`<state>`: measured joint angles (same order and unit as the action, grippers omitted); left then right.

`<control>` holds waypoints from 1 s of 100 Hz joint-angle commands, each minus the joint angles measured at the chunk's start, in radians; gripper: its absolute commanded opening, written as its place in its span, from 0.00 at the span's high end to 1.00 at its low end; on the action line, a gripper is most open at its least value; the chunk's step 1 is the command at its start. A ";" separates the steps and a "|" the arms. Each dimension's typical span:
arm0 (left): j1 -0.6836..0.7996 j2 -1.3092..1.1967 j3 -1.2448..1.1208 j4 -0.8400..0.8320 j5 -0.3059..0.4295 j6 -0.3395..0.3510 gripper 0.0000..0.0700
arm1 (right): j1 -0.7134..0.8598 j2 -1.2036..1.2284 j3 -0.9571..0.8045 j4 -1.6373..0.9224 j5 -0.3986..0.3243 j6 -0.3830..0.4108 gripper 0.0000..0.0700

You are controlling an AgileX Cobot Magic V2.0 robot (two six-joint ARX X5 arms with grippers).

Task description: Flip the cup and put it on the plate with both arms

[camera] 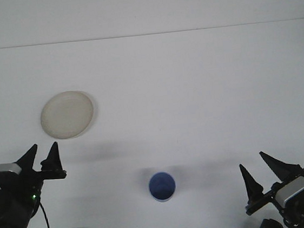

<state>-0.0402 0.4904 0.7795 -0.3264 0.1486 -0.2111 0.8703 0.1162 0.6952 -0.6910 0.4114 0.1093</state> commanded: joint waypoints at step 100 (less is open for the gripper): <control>-0.779 0.917 0.357 -0.273 0.101 0.074 0.22 | 0.009 -0.004 0.003 -0.029 -0.003 0.007 0.37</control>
<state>-0.8040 1.3731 1.1137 -0.5999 0.2813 -0.1471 0.8700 0.1162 0.6952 -0.7242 0.4114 0.1097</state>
